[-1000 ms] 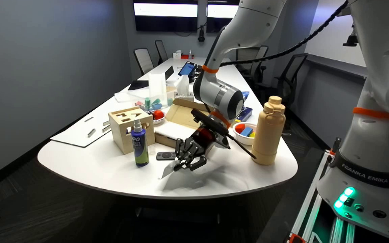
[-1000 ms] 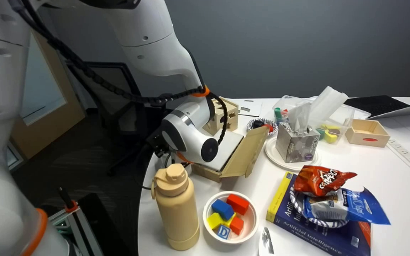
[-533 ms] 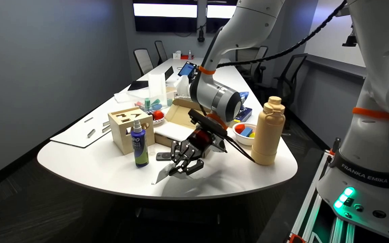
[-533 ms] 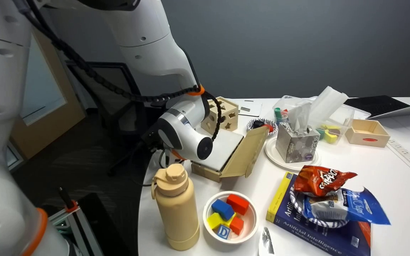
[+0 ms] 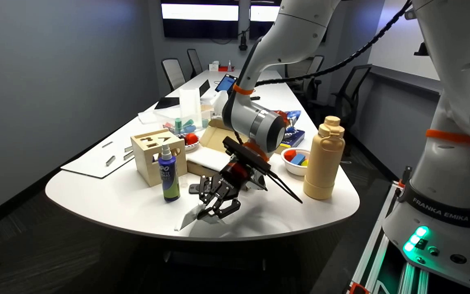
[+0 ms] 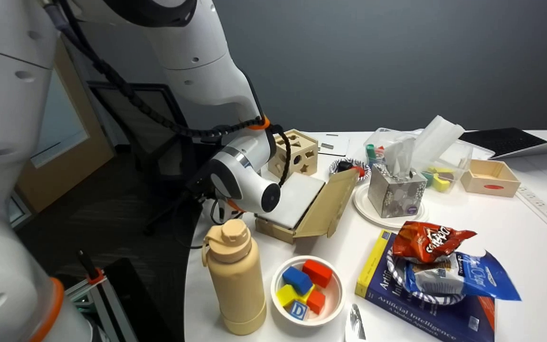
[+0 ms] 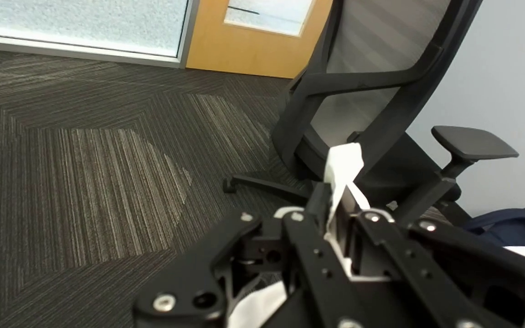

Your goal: Fold the paper towel

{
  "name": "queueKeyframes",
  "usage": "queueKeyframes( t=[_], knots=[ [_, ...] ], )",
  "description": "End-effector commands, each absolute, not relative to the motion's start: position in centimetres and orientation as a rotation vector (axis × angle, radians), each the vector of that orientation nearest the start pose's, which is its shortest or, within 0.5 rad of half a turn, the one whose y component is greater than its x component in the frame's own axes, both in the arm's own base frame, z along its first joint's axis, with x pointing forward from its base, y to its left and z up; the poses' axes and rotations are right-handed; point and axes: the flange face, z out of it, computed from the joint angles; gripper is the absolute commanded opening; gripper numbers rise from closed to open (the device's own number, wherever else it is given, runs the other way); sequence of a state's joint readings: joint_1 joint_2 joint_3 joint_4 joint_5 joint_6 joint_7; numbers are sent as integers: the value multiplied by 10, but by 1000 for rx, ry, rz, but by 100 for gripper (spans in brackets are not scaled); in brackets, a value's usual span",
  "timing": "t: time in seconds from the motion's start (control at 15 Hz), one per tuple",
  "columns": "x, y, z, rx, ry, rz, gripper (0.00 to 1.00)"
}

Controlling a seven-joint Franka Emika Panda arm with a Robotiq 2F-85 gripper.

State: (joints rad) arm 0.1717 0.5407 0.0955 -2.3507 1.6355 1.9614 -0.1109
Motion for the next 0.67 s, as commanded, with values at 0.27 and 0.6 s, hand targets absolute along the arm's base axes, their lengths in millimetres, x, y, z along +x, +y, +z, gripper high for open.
queueKeyframes(
  t=[0.27,0.6],
  knots=[
    [413,153,67,-1654,1120,840,2],
    [420,142,80,-1589,1165,801,2]
  ],
)
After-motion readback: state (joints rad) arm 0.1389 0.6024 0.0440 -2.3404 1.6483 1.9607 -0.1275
